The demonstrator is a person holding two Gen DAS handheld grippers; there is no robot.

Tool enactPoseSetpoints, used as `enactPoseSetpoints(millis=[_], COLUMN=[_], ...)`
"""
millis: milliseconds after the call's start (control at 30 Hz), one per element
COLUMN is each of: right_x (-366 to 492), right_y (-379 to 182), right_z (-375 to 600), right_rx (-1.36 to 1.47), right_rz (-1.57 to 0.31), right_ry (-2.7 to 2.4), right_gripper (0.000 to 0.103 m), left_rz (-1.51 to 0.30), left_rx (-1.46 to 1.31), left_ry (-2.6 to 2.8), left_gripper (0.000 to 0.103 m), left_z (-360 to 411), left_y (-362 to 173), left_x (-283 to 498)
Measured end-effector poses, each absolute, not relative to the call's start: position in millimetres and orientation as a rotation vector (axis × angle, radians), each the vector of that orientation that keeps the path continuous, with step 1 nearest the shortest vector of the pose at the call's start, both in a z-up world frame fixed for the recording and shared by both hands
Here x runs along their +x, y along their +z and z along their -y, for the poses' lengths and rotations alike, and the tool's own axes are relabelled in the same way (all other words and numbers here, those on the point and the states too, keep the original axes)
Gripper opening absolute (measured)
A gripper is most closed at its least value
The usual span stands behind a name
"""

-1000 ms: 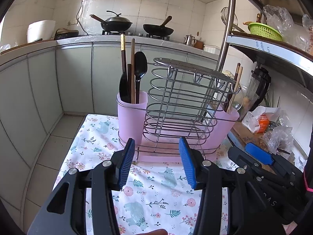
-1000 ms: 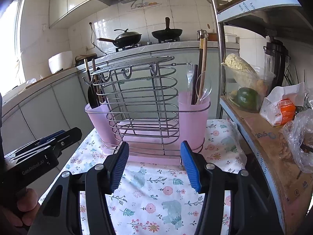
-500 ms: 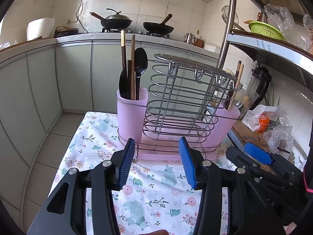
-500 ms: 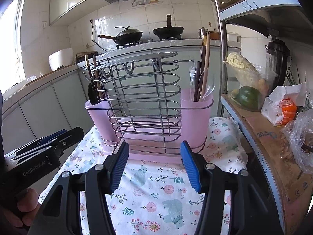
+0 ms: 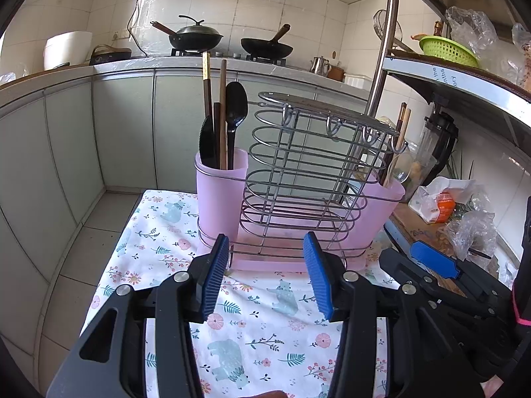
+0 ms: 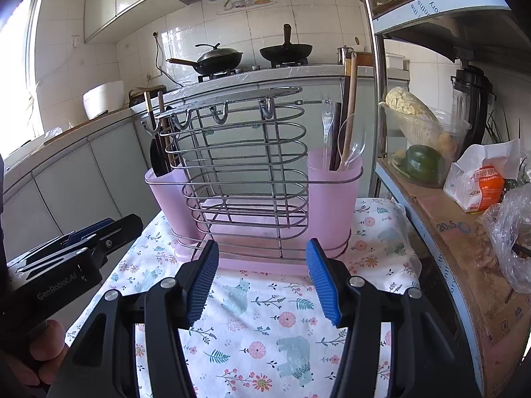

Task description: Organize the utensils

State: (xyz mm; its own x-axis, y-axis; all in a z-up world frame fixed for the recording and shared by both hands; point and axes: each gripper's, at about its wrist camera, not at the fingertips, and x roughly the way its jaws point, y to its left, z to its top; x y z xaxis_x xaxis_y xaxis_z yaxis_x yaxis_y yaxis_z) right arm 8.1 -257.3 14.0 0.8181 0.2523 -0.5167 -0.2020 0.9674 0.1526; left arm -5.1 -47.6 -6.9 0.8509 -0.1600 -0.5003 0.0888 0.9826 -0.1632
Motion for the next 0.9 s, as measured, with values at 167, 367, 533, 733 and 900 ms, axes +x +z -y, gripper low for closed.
enactPoseSetpoints(millis=[167, 367, 533, 733, 900], right_x=[8.4, 8.7, 8.4, 8.5, 8.5], right_y=[13.3, 12.3, 9.8, 9.2, 9.2], right_z=[257.2, 256.8, 256.9, 257.3, 257.3], right_rx=[0.092, 0.091, 0.091, 0.092, 0.092], right_rz=[-0.564, -0.566, -0.568, -0.57, -0.571], right_ry=[0.242, 0.244, 0.245, 0.246, 0.246], right_gripper=[0.054, 0.054, 0.054, 0.054, 0.054], left_rz=[-0.537, -0.536, -0.537, -0.539, -0.542], left_rx=[-0.138, -0.137, -0.138, -0.135, -0.133], left_ry=[-0.134, -0.134, -0.133, -0.142, -0.148], left_gripper=[0.047, 0.047, 0.047, 0.047, 0.047], left_z=[48.2, 48.5, 48.9, 49.4, 48.1], left_y=[-7.0, -7.1, -7.3, -7.0, -7.9], left_x=[-5.9, -5.9, -5.9, -5.9, -5.1])
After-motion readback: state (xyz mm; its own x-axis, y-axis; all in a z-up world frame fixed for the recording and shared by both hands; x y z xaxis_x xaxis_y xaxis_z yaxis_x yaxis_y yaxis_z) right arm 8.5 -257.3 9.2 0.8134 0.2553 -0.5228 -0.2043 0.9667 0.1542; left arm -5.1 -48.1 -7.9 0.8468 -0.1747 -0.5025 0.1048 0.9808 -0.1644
